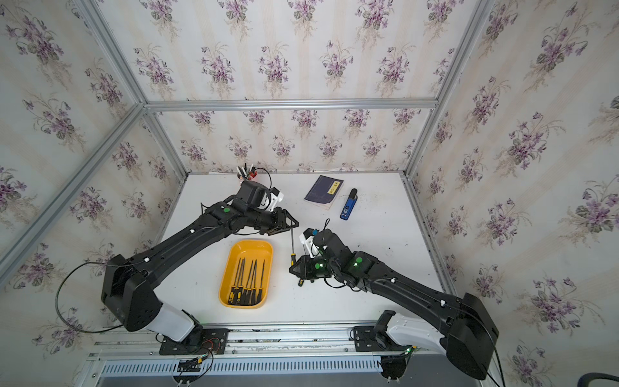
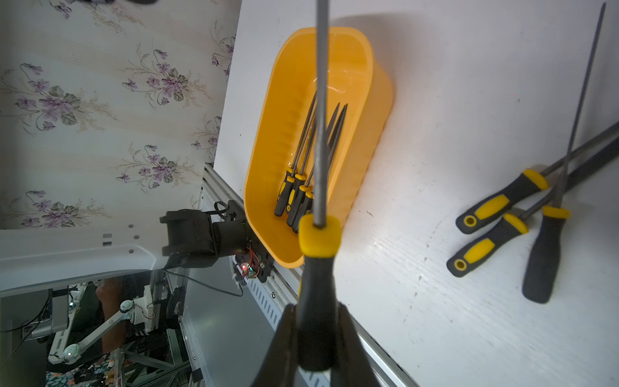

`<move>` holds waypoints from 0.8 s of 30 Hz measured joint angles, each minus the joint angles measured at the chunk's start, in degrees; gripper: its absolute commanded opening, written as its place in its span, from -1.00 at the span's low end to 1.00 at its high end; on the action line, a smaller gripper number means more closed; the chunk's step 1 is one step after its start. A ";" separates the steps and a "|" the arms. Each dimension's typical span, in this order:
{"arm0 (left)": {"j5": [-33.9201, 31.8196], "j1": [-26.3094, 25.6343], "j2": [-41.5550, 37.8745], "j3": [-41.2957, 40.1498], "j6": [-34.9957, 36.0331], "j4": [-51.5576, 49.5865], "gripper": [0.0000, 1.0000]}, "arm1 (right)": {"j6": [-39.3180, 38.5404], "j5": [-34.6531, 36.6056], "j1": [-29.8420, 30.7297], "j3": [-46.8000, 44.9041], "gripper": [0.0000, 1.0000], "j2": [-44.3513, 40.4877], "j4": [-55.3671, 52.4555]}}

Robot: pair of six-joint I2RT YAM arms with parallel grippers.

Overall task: Put the file tool into the storage box
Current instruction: Pick up the file tool from the center of the board.

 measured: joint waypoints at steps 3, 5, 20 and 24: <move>-0.20 0.04 1.77 4.17 -0.35 -3.41 -0.01 | -0.22 1.33 0.00 1.20 -1.00 0.35 -1.86; -0.98 -0.02 3.08 8.35 0.46 -7.85 -0.01 | -0.63 2.95 0.00 2.27 -1.00 0.55 -3.56; -14.69 -5.55 14.05 32.06 13.07 -40.28 -0.02 | -4.13 9.66 1.27 5.99 -1.00 4.63 -10.36; -17.81 -6.88 16.06 33.81 13.53 -42.95 -0.02 | -4.61 10.25 1.95 6.78 -1.00 6.19 -10.71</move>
